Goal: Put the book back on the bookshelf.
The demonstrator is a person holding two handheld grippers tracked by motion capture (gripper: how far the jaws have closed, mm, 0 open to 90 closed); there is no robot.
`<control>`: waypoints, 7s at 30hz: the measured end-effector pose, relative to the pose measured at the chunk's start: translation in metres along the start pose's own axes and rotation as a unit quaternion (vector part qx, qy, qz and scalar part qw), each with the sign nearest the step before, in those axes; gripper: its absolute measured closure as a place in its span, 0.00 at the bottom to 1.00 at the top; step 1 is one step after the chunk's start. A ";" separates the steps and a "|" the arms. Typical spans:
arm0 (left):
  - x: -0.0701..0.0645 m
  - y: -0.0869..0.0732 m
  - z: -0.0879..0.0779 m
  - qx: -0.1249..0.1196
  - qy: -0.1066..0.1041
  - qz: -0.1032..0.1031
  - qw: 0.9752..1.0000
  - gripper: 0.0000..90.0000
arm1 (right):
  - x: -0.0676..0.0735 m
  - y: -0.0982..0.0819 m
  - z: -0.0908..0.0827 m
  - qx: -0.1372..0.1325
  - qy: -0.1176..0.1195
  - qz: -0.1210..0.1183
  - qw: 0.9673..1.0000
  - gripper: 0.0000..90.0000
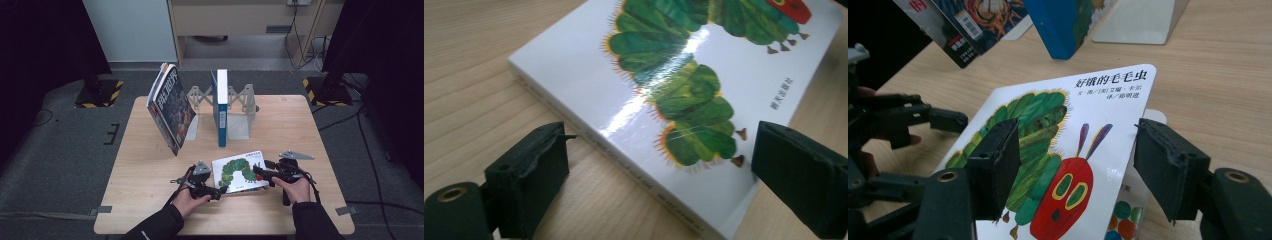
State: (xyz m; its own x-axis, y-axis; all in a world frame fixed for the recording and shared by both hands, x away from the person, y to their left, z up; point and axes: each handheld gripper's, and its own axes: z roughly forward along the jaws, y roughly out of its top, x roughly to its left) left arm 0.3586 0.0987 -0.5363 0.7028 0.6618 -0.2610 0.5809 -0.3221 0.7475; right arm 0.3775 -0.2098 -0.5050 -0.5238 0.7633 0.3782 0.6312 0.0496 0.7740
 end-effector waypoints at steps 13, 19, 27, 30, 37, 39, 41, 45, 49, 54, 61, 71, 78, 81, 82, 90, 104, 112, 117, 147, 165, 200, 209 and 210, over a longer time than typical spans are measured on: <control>-0.007 0.000 0.002 0.015 -0.002 0.042 0.999 0.05 | 0.004 0.005 -0.004 -0.044 0.026 0.015 0.999 0.40; -0.007 0.000 0.002 0.016 -0.003 0.042 0.999 0.04 | 0.007 0.006 -0.005 -0.056 0.030 0.012 0.998 0.40; -0.007 0.000 0.002 0.019 -0.005 0.038 0.999 0.04 | 0.006 0.003 -0.007 -0.052 0.034 0.030 0.998 0.41; -0.007 0.000 0.002 0.019 -0.007 0.038 0.999 0.04 | 0.006 0.002 -0.007 -0.031 0.050 0.035 0.998 0.44; -0.007 0.000 0.002 0.019 -0.005 0.039 0.999 0.04 | 0.007 -0.001 0.004 0.003 0.042 0.019 0.999 0.43; -0.007 0.000 0.002 0.019 -0.005 0.039 0.999 0.04 | 0.006 0.000 0.007 0.010 0.044 0.016 0.999 0.44; -0.007 0.000 0.002 0.019 -0.006 0.039 0.999 0.04 | 0.006 0.001 0.012 0.016 0.047 0.012 0.999 0.45; -0.007 0.000 0.002 0.019 -0.006 0.039 0.999 0.04 | 0.006 0.002 0.020 0.039 0.055 0.003 0.998 0.53; -0.007 0.000 0.002 0.019 -0.004 0.040 0.999 0.04 | 0.006 0.002 0.024 0.053 0.058 0.004 0.997 0.57; -0.006 0.000 0.002 0.019 -0.006 0.040 0.999 0.05 | 0.004 0.003 0.022 0.057 0.062 0.014 0.996 0.60; -0.006 0.001 0.001 0.021 -0.010 0.035 0.999 0.06 | 0.002 0.005 0.019 0.053 0.066 0.023 0.996 0.66; -0.006 0.003 -0.002 0.013 -0.022 0.023 0.999 0.12 | 0.004 0.012 0.008 0.020 0.083 0.028 0.996 0.80; -0.004 0.006 -0.005 -0.003 -0.024 0.023 0.999 0.13 | 0.008 0.017 0.005 0.007 0.097 0.020 0.995 0.86; -0.001 0.007 -0.007 -0.011 -0.016 0.013 1.000 0.16 | 0.009 0.018 0.004 0.004 0.100 0.011 0.995 0.86; 0.001 0.008 -0.008 -0.011 -0.014 0.011 1.000 0.15 | 0.010 0.019 0.003 0.004 0.102 0.010 0.995 0.87; 0.010 0.010 -0.010 -0.032 -0.031 -0.024 0.999 0.15 | 0.012 0.024 -0.005 -0.003 0.126 -0.006 0.992 0.91; 0.009 0.010 0.010 -0.040 -0.062 -0.028 0.997 0.09 | 0.014 0.031 -0.018 -0.044 0.167 -0.006 0.985 0.99; 0.009 0.012 0.013 -0.034 -0.067 -0.025 0.997 0.10 | 0.008 0.028 -0.015 -0.042 0.151 0.007 0.988 0.96; 0.012 0.012 0.014 -0.017 -0.062 -0.037 0.997 0.12 | 0.003 0.022 -0.010 -0.026 0.110 0.005 0.994 0.89; 0.012 0.015 0.019 -0.016 -0.086 -0.042 0.995 0.10 | 0.006 0.020 -0.002 -0.003 0.119 -0.017 0.993 0.83; 0.017 0.014 0.017 -0.022 -0.070 -0.055 0.996 0.19 | 0.007 0.016 0.006 0.016 0.057 -0.031 0.998 0.58; 0.026 0.014 0.014 -0.032 -0.052 -0.075 0.995 0.24 | 0.000 0.006 0.012 0.045 0.043 -0.002 0.998 0.50; 0.026 0.014 0.013 -0.031 -0.048 -0.072 0.996 0.26 | -0.006 0.006 0.012 0.040 0.009 0.009 0.999 0.48; 0.026 0.014 0.013 -0.031 -0.047 -0.071 0.996 0.26 | -0.006 0.006 0.012 0.041 0.002 0.006 0.999 0.47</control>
State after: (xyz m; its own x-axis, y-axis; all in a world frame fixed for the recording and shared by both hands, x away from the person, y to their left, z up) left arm 0.3906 0.1020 -0.5403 0.6518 0.6304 -0.4215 0.6536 -0.1851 0.7339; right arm 0.3909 -0.2067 -0.5089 -0.5177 0.7616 0.3897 0.6829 0.0935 0.7246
